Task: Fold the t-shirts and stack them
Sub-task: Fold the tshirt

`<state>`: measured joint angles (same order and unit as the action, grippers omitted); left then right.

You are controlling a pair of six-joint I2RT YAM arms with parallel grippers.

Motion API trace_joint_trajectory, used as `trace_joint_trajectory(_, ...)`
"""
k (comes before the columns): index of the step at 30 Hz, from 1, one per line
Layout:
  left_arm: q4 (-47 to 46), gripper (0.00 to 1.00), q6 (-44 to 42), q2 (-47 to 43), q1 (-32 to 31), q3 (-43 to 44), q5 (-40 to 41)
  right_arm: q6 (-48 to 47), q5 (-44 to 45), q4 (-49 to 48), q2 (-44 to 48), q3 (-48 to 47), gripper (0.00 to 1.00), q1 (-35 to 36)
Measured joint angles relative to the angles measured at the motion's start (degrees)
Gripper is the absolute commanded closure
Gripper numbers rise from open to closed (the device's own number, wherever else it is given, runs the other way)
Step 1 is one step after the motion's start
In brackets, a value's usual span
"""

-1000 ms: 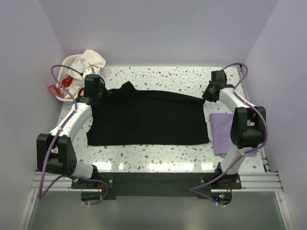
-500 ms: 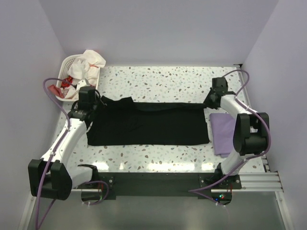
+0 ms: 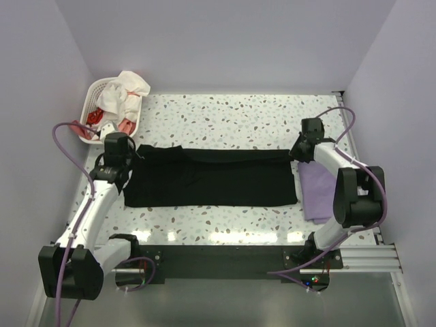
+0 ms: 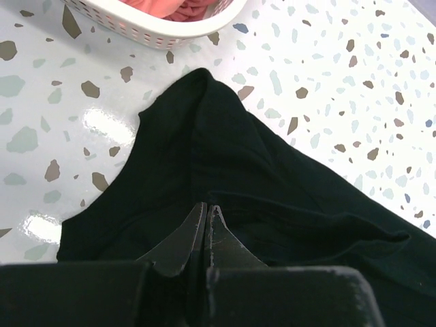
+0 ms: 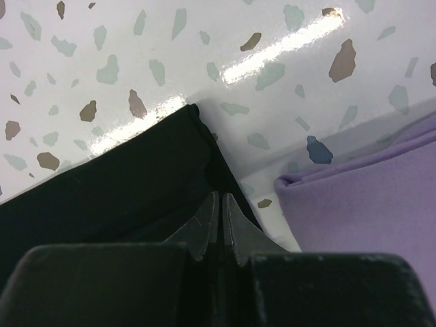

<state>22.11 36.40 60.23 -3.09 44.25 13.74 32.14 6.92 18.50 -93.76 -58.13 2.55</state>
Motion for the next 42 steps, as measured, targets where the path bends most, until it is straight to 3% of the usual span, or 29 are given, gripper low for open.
trace_joint_trajectory(23,0.37,1.00,0.04,-4.87,4.11,-4.44,-2.05,0.96,-0.85,-2.36,3.61,5.75,0.99,-0.02)
trace_joint_trajectory(27,0.26,1.00,0.48,-5.57,4.22,-7.65,-3.17,1.38,-0.96,-2.75,5.38,7.28,0.88,-0.02)
trace_joint_trajectory(31,-0.02,1.00,1.60,-5.64,4.22,-10.64,-4.35,1.99,-1.95,-3.02,8.04,8.85,0.65,-0.07)
trace_joint_trajectory(34,-0.17,1.00,2.64,-5.77,4.22,-12.72,-5.44,2.23,-2.29,-3.10,9.70,9.05,0.54,-0.07)
trace_joint_trajectory(42,-1.49,1.00,4.68,-5.86,4.24,-14.60,-7.50,2.27,-4.46,-3.37,12.76,9.35,0.54,0.85)
